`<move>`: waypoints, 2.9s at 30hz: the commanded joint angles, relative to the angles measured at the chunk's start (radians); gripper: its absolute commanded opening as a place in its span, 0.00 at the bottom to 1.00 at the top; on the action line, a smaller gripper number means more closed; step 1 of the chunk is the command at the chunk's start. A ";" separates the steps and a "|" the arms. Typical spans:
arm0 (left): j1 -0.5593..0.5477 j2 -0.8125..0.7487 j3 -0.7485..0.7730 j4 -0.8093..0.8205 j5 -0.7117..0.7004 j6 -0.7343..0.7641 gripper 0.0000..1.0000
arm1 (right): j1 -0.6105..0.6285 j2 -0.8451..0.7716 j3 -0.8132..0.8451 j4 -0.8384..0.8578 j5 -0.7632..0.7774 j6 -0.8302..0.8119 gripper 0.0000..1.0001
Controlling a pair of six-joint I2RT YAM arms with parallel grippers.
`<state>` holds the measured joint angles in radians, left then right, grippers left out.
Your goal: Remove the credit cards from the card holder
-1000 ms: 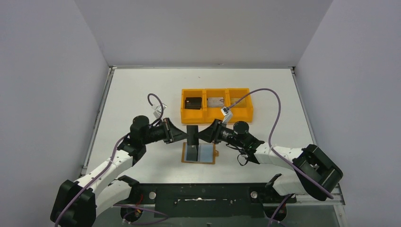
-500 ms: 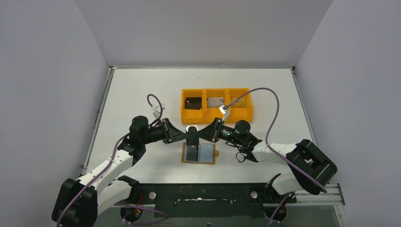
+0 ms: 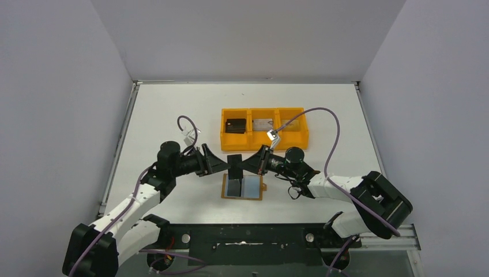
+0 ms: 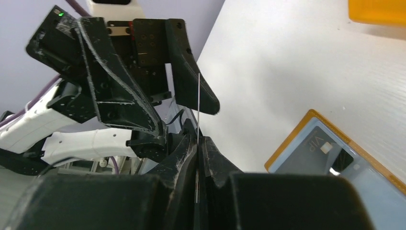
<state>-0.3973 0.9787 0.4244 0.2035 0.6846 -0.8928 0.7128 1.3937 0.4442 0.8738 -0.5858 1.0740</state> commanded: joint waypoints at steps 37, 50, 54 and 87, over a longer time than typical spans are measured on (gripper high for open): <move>0.012 -0.339 0.220 -0.598 -0.932 0.492 0.87 | 0.075 0.327 0.884 -0.945 0.602 -1.570 0.00; 0.020 -0.363 0.222 -0.599 -0.947 0.494 0.87 | 0.052 0.603 1.100 -0.987 0.669 -1.861 0.00; 0.021 -0.364 0.221 -0.598 -0.944 0.493 0.88 | 0.045 0.660 1.144 -0.993 0.690 -1.923 0.00; 0.035 -0.347 0.221 -0.596 -0.912 0.500 0.89 | 0.026 0.787 1.212 -1.013 0.704 -1.983 0.28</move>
<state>-0.3710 0.6315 0.6273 -0.4309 -0.2428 -0.4065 0.7456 2.2120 1.6348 -0.1524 0.1123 -0.9054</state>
